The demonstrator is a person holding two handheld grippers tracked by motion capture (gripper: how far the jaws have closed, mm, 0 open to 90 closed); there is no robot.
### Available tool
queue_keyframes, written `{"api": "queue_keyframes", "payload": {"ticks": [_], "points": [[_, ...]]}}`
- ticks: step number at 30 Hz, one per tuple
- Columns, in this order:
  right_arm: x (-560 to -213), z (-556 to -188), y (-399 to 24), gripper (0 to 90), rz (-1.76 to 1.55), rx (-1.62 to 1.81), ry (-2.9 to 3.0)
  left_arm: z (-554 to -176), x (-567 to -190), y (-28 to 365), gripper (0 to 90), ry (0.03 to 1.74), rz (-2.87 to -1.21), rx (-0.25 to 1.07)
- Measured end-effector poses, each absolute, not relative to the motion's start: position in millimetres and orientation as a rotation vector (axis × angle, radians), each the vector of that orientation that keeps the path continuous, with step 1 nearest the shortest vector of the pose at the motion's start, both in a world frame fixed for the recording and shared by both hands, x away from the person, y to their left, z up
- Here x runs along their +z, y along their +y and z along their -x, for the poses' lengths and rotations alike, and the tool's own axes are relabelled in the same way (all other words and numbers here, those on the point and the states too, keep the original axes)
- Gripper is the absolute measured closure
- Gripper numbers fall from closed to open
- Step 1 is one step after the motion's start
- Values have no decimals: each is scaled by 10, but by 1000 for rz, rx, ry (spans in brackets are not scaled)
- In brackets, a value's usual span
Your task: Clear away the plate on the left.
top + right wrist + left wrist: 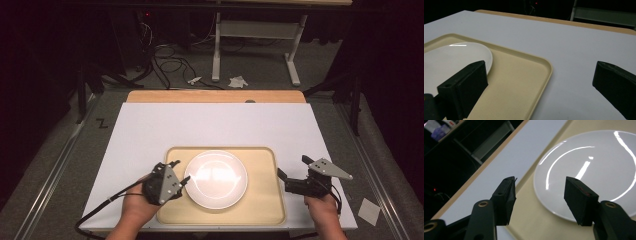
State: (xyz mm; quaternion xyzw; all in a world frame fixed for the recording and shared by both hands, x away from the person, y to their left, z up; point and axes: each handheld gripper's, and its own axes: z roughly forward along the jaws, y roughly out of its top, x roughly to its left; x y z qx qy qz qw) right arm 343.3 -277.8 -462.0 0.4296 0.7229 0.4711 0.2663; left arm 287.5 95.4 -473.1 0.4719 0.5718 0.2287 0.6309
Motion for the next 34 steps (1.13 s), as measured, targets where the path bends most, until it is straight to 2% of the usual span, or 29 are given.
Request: {"api": "queue_keyframes", "payload": {"ticks": [4,6,9,11,14,16,24,34], "points": [[-4621,-3434,-2776,6,-1162,1272,1952,-2951,-4614,1219,378,1367,-970,504],[-4620,-3433,-2775,6,-1159,1275,1952,-2996,-4543,1433,338,1413,-857,516],[-4621,-3432,-2773,6,-1164,1271,1953,-3021,-4516,1625,250,1430,-789,536],[-4622,-3432,-2776,6,-1160,1270,1952,-3026,-4489,1742,154,1457,-724,523],[-4625,-3433,-2783,6,-1158,1273,1948,-3056,-4398,1884,0,1502,-608,436],[-4629,-3433,-2778,6,-1170,1271,1952,-3076,-4352,1955,0,1523,-551,381],[-4631,-3433,-2770,6,-1161,1272,1957,-3207,-4533,2033,0,1605,-582,424],[-4629,-3434,-2770,6,-1154,1271,1958,-3151,-4519,1938,1,1559,-620,436]]}}
